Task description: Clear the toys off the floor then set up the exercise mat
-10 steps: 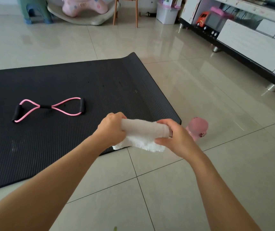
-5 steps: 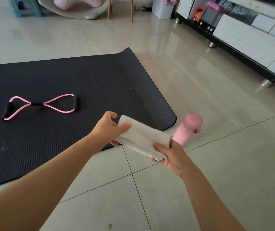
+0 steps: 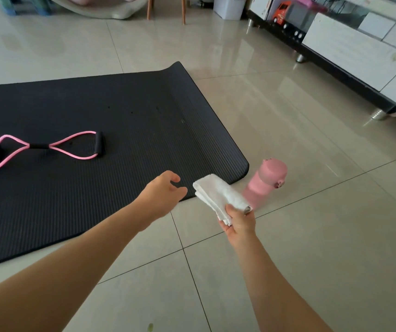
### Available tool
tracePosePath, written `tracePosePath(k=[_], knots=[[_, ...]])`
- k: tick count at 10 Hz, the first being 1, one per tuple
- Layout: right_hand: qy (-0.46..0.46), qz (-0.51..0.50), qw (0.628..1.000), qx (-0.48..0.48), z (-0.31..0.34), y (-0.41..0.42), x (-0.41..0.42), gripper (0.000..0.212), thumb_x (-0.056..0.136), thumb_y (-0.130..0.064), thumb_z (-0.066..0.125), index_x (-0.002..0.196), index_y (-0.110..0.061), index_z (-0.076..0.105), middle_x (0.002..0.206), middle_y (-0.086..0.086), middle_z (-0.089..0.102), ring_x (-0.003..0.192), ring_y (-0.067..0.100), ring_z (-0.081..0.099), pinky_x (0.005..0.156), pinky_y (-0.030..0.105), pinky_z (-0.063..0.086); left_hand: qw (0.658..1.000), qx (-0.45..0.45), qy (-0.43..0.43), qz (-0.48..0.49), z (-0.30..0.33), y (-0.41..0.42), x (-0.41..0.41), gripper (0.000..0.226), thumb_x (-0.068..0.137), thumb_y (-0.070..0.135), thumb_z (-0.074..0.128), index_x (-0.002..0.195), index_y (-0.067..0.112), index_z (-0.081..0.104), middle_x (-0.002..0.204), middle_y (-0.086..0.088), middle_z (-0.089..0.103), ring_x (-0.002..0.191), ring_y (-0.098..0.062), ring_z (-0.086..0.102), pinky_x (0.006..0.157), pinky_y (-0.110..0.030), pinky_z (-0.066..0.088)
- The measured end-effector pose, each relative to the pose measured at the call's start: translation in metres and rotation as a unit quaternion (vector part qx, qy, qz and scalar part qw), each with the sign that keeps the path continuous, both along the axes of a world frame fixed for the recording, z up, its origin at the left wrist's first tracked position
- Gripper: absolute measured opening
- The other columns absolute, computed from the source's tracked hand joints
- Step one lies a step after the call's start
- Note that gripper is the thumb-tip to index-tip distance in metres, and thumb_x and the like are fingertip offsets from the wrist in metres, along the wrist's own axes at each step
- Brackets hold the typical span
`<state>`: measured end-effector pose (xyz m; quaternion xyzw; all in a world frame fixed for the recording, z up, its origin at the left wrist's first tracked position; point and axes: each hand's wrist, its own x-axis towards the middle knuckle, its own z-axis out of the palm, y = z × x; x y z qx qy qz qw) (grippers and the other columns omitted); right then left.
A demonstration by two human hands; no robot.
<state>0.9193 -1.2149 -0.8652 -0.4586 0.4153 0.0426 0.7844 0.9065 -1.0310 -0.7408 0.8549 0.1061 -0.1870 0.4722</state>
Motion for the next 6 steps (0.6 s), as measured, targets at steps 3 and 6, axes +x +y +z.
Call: tracePosePath(k=[3, 6], knots=[[0.131, 0.078, 0.984, -0.090, -0.032, -0.015, -0.016, 0.053, 0.086, 0.003, 0.053, 0.136, -0.003, 0.035, 0.117, 0.019, 0.047, 0.098, 0.028, 0.050, 0.079, 0.039, 0.053, 1.000, 0.002, 0.001, -0.008, -0.007, -0.007, 0.007, 0.038, 0.094, 0.020, 0.049, 0.131, 0.015, 0.042, 0.103, -0.004, 0.064, 0.096, -0.020, 0.061, 0.074, -0.027, 0.049], [0.186, 0.091, 0.951, -0.228, -0.038, -0.013, -0.027, 0.065, 0.081, -0.010, 0.068, 0.136, 0.000, 0.035, 0.123, 0.017, 0.049, 0.101, 0.035, 0.057, 0.068, 0.033, 0.058, 1.000, 0.012, 0.009, -0.008, -0.016, -0.003, 0.011, 0.036, 0.094, 0.018, 0.049, 0.129, 0.014, 0.044, 0.105, -0.006, 0.063, 0.097, -0.021, 0.061, 0.071, -0.024, 0.049]])
